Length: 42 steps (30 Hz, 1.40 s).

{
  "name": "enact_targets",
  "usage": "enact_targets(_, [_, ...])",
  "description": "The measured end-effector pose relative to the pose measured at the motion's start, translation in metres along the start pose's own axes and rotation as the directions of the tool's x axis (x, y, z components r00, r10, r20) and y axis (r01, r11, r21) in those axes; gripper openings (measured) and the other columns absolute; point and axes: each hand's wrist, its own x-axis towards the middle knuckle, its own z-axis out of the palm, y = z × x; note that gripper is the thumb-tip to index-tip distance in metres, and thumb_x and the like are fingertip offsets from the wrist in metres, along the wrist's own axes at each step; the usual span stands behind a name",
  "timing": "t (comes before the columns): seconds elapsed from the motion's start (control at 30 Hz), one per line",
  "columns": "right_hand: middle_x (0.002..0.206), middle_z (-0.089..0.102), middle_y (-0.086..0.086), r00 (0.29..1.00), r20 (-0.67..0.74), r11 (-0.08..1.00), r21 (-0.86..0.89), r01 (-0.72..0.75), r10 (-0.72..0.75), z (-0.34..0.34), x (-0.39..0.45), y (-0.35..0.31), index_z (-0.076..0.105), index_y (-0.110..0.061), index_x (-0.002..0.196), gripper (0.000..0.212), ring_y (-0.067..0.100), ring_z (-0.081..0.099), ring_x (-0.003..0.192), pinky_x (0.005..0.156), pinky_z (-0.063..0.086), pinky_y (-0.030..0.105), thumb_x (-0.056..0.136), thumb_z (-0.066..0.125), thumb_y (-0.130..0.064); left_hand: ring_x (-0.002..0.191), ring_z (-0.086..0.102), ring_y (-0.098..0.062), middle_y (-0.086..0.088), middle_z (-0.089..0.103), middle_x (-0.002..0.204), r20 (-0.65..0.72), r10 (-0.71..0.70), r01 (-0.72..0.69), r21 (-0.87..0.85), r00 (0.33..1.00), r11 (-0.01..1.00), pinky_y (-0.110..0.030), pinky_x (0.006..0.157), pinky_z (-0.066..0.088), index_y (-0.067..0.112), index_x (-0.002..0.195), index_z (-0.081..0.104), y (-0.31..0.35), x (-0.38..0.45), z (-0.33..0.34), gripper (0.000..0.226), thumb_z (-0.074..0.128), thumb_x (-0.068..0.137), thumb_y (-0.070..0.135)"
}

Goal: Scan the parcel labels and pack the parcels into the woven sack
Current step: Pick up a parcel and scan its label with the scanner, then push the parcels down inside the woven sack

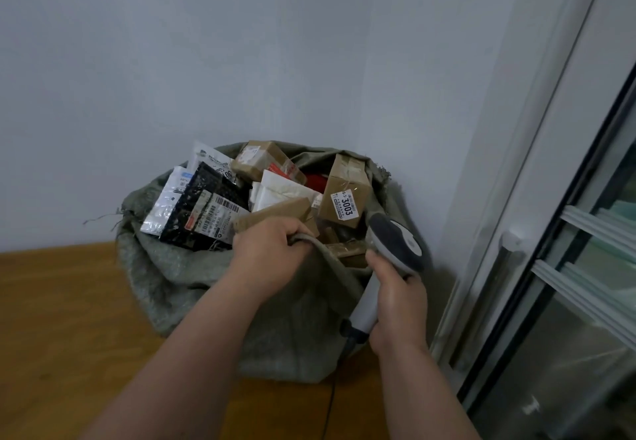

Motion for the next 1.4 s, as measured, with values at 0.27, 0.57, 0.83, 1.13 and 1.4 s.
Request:
enact_targets(0.27, [0.11,0.065,-0.004,0.983,-0.144,0.994,-0.003,0.111,-0.11,-0.006,-0.029,-0.005,0.061,-0.027,0.119,0.049,0.016,0.061,0.1,0.082,0.047,0.035,0.076,0.083,-0.031,0.075,0.06,-0.004,0.012,0.066,0.077,-0.378,0.022,-0.146,-0.303,0.926,0.942,-0.026,0.066,0.048,0.03,0.078,0.067,-0.003,-0.024,-0.021,0.014,0.067,0.09,0.024])
enact_targets(0.57, [0.112,0.067,0.005,0.994,-0.11,0.998,0.064,0.003,0.004,0.009,-0.067,0.016,0.059,-0.036,0.1,0.041,0.027,0.063,0.102,0.092,0.052,0.049,0.069,0.086,-0.03,0.077,0.063,0.002,0.015,0.069,0.08,-0.047,0.087,-0.099,-0.476,0.995,0.874,-0.014,0.061,0.048,0.03,0.078,0.072,-0.021,-0.039,-0.052,0.014,0.07,0.089,0.022])
enact_targets(0.83, [0.113,0.068,0.001,0.995,-0.064,0.996,0.027,0.08,-0.078,0.04,-0.085,0.019,0.064,-0.028,0.116,0.066,0.023,0.063,0.105,0.091,0.053,0.044,0.056,0.088,-0.038,0.083,0.063,-0.005,0.012,0.068,0.082,0.186,0.083,-0.065,-0.098,0.979,0.993,-0.041,0.092,0.049,0.037,0.087,0.071,-0.053,-0.038,-0.057,0.005,0.072,0.086,0.041])
enact_targets(1.13, [0.115,0.066,-0.004,0.963,-0.11,0.969,-0.068,0.239,-0.245,0.055,-0.103,0.028,0.057,-0.02,0.13,0.062,0.01,0.061,0.1,0.083,0.051,0.032,0.075,0.086,-0.024,0.123,0.051,-0.017,0.008,0.054,0.13,-0.049,-0.024,0.015,-0.176,0.999,0.984,-0.053,0.107,0.039,0.037,0.126,0.06,-0.085,-0.051,-0.066,0.041,0.072,0.086,0.042])
enact_targets(1.4, [0.091,0.075,-0.019,0.957,0.032,0.948,-0.135,0.289,-0.288,0.07,-0.134,0.036,0.071,-0.026,0.109,0.035,-0.002,0.068,0.088,0.072,0.049,0.02,0.076,0.084,-0.024,0.109,0.054,-0.012,0.012,0.056,0.119,-0.116,-0.102,0.072,-0.239,0.988,0.968,-0.053,0.104,0.043,0.037,0.118,0.062,-0.106,-0.073,-0.075,0.024,0.064,0.094,0.036])
